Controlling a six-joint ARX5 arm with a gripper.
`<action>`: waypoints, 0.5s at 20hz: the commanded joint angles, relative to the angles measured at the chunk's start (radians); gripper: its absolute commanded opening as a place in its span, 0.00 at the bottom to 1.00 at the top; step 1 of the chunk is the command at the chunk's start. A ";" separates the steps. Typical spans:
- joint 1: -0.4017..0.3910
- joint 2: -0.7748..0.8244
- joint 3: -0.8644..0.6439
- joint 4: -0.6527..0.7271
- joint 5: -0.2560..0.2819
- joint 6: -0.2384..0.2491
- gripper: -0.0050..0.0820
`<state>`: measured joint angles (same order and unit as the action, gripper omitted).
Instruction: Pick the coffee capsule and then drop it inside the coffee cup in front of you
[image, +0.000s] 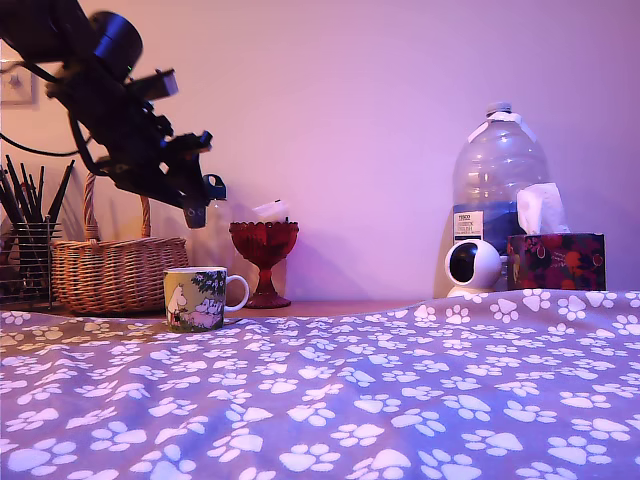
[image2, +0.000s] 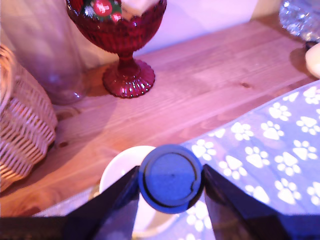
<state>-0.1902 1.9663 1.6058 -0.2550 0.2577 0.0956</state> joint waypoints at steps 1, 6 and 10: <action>-0.005 0.039 0.038 0.000 -0.006 -0.002 0.41; -0.005 0.115 0.107 -0.018 -0.017 -0.002 0.41; -0.005 0.193 0.172 -0.040 -0.029 -0.001 0.41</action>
<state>-0.1902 2.1189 1.7657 -0.2935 0.2329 0.0952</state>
